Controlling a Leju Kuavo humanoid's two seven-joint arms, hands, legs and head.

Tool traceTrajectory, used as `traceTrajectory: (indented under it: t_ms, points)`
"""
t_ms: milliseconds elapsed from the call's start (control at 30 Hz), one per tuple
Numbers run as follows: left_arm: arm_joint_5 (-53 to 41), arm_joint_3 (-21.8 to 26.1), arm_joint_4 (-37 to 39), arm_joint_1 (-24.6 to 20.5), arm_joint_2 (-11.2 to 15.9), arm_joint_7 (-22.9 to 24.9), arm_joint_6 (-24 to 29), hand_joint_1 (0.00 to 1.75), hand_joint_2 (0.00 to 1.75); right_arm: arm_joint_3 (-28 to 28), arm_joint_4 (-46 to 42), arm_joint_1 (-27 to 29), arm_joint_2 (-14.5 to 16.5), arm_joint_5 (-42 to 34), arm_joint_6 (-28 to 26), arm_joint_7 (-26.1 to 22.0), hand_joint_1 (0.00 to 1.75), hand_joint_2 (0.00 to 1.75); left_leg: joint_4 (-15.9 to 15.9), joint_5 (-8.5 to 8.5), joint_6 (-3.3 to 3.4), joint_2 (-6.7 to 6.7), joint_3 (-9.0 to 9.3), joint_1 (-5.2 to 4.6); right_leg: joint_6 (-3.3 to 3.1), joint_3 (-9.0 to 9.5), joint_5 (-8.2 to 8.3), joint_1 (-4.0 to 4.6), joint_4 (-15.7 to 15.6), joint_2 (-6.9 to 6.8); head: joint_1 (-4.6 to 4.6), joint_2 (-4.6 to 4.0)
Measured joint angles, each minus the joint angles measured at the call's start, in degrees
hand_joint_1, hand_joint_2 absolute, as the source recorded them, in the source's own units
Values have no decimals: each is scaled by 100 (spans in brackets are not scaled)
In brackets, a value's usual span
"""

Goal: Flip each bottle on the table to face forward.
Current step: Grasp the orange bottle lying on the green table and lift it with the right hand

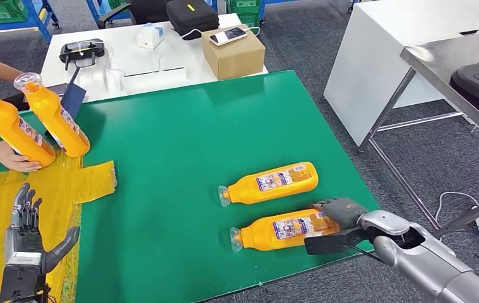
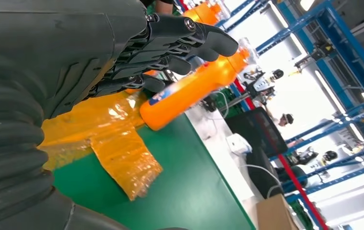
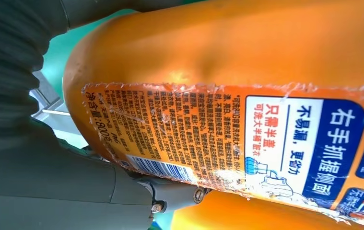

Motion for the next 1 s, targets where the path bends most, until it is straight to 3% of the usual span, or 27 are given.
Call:
traceTrajectory:
  t_ms: [133,300,700,900,1000]
  points:
    - [38,-10,36,-43,-2,-1,-85,0,175,27,338,-60,267,-32,-176,-48,175,175,-3,-49,-5,50,96,31,-20,80,-37,22,-12,41,1,0]
    - [657,71,42,-62,-19,91,-803,0,175,-153,512,99,586,-403,-686,-258,175,175,-2,-65,-10,58,139,49,-27,146,-44,34,-15,51,1,0]
    - [928,127,41,-70,-37,133,-1022,0,175,-238,510,177,671,-517,-804,-334,175,175,-2,-59,-12,56,136,49,-25,165,-41,36,-14,50,1,0]
    - [2248,1131,33,-125,-359,488,-1718,0,175,-1125,-123,1270,1643,-1163,-1119,-862,175,175,3,2,-42,-39,25,47,-14,87,7,41,1,-19,-3,0]
    - [2584,1626,1,-114,-660,1083,-2124,0,175,-1636,-841,1857,2294,-1656,-1065,-1261,175,175,4,9,-32,-79,-57,32,-14,20,5,31,1,-62,-3,0]
